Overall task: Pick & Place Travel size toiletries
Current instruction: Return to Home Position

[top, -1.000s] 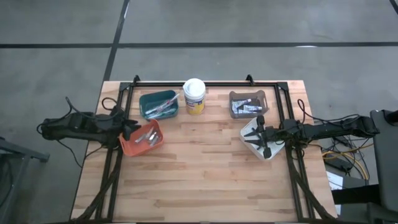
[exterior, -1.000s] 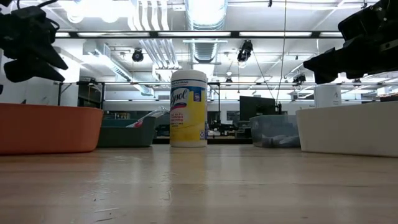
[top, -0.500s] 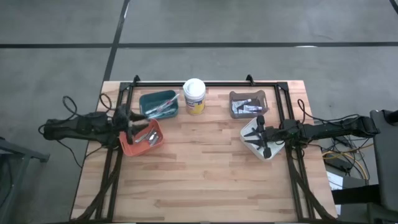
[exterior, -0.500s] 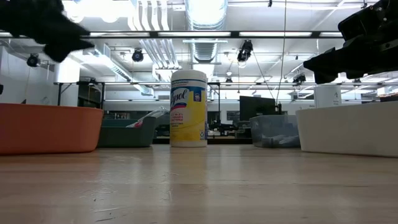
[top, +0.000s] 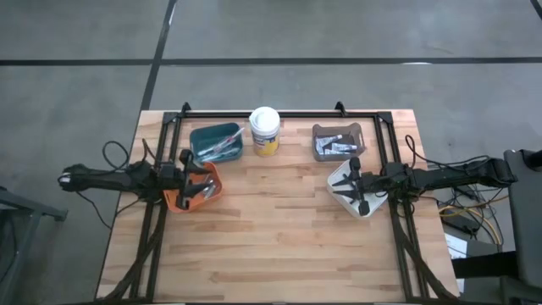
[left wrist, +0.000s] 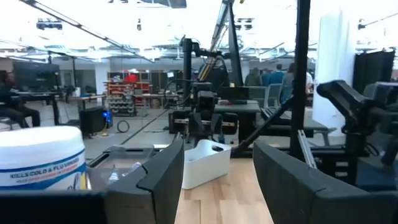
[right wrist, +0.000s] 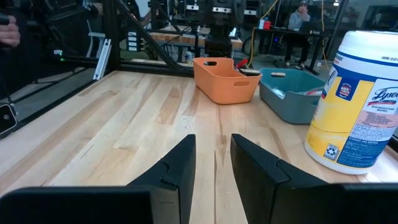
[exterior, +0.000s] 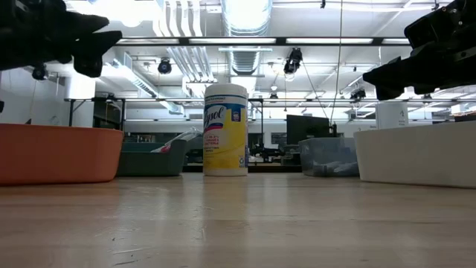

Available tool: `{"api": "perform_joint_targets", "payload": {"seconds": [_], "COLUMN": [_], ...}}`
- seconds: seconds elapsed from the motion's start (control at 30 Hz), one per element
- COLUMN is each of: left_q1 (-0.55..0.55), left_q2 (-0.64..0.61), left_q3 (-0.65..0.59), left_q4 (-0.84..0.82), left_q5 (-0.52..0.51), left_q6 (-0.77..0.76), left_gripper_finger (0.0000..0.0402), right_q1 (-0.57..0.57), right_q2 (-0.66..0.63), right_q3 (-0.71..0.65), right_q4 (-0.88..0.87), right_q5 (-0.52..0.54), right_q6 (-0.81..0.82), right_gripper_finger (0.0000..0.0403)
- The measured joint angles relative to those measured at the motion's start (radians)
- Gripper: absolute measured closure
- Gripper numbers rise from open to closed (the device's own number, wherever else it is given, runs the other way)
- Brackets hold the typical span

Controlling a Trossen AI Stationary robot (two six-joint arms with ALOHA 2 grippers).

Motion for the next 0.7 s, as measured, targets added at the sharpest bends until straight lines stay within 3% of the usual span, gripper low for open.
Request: {"api": "perform_joint_targets", "payload": {"seconds": [0.7], "left_q1": [0.0], "left_q2": [-0.004], "left_q3": [-0.004], "left_q4": [-0.118], "left_q5": [-0.041], "left_q6": [0.225], "left_gripper_finger": [0.0204], "right_q1": [0.0], "right_q2": [0.0], "right_q3": [0.0], "right_q4": [0.0], "right_q5": [0.0], "right_q6": [0.0], "right_gripper_finger": [0.0307]}}
